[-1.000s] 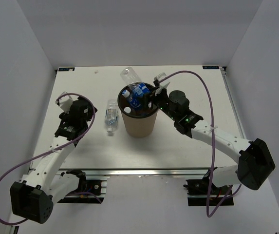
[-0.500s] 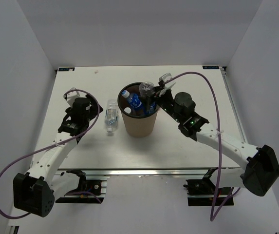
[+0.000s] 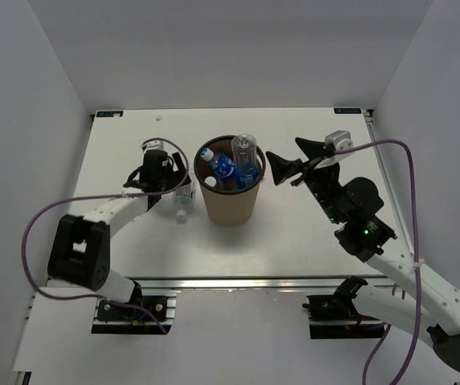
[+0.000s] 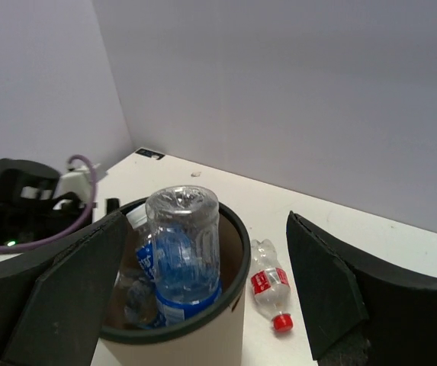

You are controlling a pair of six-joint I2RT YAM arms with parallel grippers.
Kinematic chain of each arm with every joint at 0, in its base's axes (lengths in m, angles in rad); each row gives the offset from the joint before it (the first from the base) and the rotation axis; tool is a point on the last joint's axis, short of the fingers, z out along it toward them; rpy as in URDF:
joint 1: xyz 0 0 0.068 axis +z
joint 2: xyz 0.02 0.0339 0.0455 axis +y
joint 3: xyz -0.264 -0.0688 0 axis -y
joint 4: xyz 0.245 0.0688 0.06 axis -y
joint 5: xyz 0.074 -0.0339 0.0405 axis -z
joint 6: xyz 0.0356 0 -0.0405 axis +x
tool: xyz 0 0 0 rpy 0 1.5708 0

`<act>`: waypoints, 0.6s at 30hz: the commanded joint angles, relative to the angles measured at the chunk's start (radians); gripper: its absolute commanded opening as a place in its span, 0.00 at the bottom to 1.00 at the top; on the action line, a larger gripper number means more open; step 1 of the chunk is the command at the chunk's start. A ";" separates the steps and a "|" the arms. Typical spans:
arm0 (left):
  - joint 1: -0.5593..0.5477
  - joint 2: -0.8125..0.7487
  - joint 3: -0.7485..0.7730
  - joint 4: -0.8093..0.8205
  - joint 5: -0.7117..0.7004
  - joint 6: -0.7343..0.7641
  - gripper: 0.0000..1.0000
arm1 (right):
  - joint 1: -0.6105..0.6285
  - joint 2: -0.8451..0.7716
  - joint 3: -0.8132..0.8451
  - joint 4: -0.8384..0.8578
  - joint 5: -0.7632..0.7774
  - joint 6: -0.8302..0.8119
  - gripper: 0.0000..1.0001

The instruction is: Put the plastic bottles in the bin

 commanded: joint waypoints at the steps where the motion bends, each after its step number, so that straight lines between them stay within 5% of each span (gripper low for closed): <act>1: 0.020 0.144 0.145 0.072 0.110 0.099 0.98 | -0.002 -0.068 -0.055 -0.046 0.051 0.027 0.89; 5: 0.046 0.325 0.321 -0.053 0.219 0.122 0.98 | -0.002 -0.138 -0.087 -0.060 0.098 0.035 0.89; 13: 0.046 0.418 0.343 -0.053 0.227 0.142 0.98 | -0.002 -0.163 -0.095 -0.065 0.123 0.035 0.89; 18: 0.047 0.435 0.375 -0.094 0.201 0.159 0.84 | -0.003 -0.157 -0.095 -0.065 0.121 0.038 0.89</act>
